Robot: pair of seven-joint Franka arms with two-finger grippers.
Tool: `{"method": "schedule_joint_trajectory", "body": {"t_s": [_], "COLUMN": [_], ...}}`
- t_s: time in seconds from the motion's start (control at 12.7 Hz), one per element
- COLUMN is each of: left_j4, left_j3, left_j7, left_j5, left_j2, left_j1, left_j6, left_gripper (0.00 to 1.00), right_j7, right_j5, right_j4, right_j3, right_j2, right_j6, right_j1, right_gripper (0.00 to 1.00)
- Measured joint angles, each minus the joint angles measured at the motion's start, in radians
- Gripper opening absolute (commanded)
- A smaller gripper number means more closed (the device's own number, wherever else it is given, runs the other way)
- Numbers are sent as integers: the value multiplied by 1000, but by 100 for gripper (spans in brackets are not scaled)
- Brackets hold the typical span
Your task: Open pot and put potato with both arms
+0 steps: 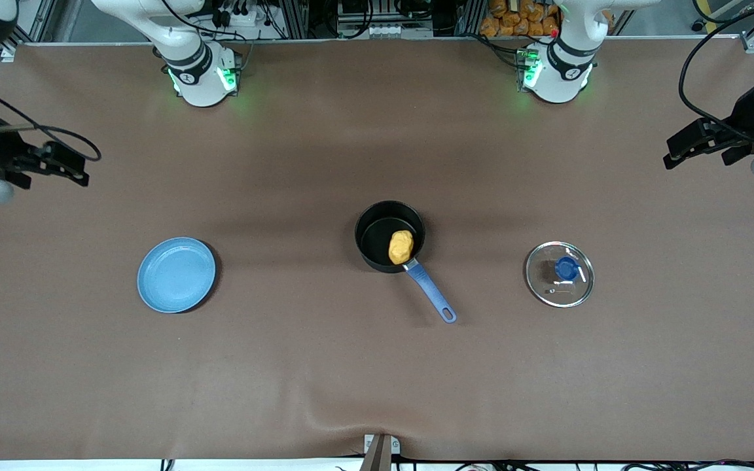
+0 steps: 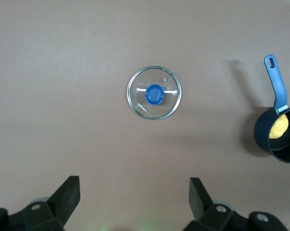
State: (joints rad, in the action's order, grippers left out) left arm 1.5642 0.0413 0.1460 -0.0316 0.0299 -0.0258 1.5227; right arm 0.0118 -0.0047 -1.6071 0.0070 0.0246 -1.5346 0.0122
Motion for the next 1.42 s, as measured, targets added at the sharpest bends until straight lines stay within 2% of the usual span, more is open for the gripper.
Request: {"method": "schedule_joint_trajectory", "body": {"t_s": [0.16, 0.31, 0.63, 1.42], "left_j4": [2, 2, -1, -5], "left_j3": [0, 1, 2, 2], "left_j7": [0, 0, 0, 0], "left_j5": [0, 0, 16, 21], "left_j2": [0, 0, 0, 0], "left_j1": [-1, -4, -8, -10], "left_j6": [2, 4, 7, 7], "left_gripper": [100, 100, 100, 100], "right_j7": [2, 10, 43, 63], "right_j5": [0, 0, -1, -1], "right_j4": [-41, -27, 53, 61], "right_j3": [-5, -9, -18, -21], "right_j2": [54, 83, 68, 46], "right_j6": [-4, 10, 46, 57], "right_j1": [0, -1, -5, -6], "right_gripper": [100, 100, 100, 100]}}
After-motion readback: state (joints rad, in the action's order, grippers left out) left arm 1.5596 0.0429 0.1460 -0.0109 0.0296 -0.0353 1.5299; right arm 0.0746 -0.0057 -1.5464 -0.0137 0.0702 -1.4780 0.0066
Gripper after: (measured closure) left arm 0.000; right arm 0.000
